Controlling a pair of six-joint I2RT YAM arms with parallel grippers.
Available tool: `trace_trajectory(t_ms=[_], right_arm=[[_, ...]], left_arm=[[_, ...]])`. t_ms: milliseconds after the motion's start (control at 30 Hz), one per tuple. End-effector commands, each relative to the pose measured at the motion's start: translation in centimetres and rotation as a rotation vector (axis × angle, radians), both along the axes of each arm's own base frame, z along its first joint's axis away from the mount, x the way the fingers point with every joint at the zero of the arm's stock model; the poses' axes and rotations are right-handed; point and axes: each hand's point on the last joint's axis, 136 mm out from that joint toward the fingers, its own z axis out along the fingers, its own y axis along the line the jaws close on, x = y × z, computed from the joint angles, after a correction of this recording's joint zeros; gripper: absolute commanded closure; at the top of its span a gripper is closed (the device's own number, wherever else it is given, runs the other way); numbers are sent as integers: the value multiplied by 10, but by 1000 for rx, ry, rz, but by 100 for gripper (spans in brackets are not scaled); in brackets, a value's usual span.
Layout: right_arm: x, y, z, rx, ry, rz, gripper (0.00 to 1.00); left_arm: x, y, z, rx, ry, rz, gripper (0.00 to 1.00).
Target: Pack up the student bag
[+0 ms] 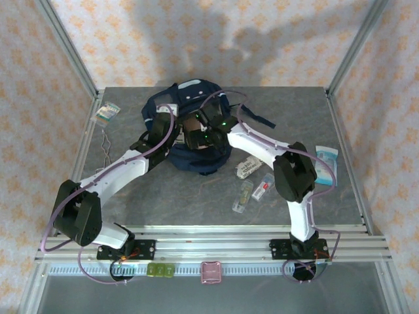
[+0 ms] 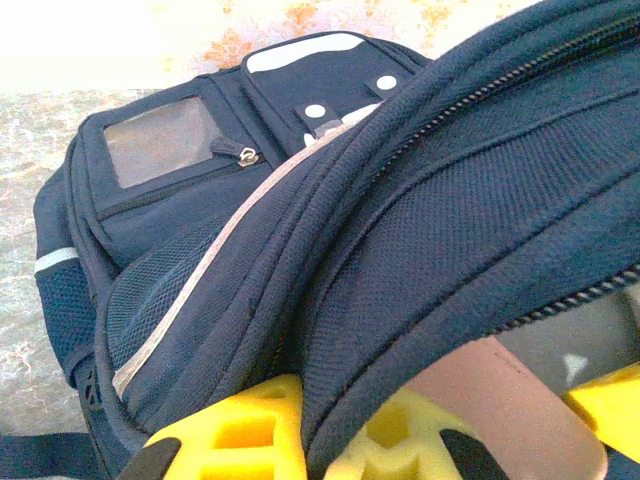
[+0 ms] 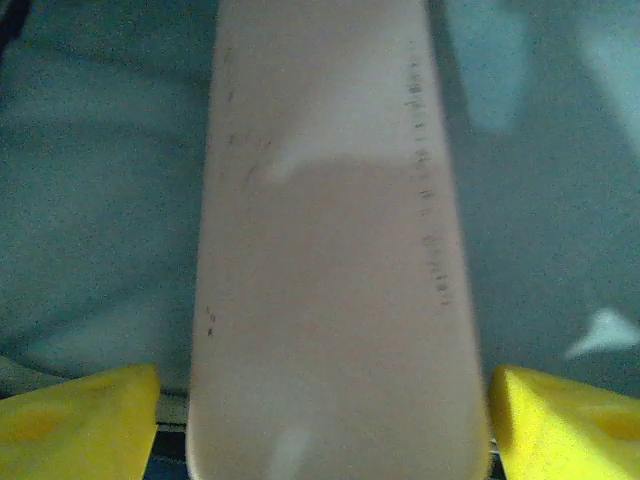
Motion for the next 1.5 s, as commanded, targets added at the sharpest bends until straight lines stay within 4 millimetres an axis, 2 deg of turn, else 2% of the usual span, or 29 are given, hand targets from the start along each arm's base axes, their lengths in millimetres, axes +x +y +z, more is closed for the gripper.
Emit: trace_trajectory(t_ms=[0,67,133,200,267,300,367,467,600,833,967,1067,1167,1267,1300,1367,1433,1467], right_arm=[[2,-12,39,57,-88,-55,13],[-9,-22,41,83,-91,-76,13],[-21,-31,38,109,-86,-96,17],[-32,-39,33,135,-77,-118,29],[-40,-46,27,160,-76,-135,60],[-44,-46,24,177,-71,-132,70],[-47,-42,15,210,-56,-121,81],[-40,-31,8,242,-49,-121,84],[-18,-15,5,274,-87,-133,85],[40,13,4,346,-166,-170,85],[62,31,18,480,-253,-159,83],[72,42,14,529,-261,-148,82],[66,41,19,542,-250,-128,80],[42,20,39,536,-281,-115,75],[32,10,47,523,-289,-116,70],[15,-11,57,481,-305,-131,53],[1,-36,58,413,-304,-173,37],[-4,-47,59,381,-301,-196,32]], left_arm=[[7,-7,72,-155,-220,-3,100],[8,-7,69,-152,-216,-2,100],[8,-8,68,-158,-213,-8,100],[8,-10,67,-163,-209,-13,100],[8,-11,65,-164,-203,-14,100],[8,-10,66,-165,-204,-13,100],[8,-10,67,-168,-206,-15,100],[8,-11,69,-172,-206,-17,100],[5,-15,71,-192,-204,-34,100],[0,-25,69,-214,-194,-66,100],[-1,-28,67,-221,-190,-72,100],[-1,-29,67,-230,-191,-70,100],[-1,-27,65,-219,-186,-61,100],[-1,-24,63,-202,-185,-49,100],[-1,-23,63,-198,-184,-45,100],[-1,-22,61,-196,-183,-44,100],[0,-23,58,-199,-179,-47,100],[1,-24,56,-198,-175,-49,100]])
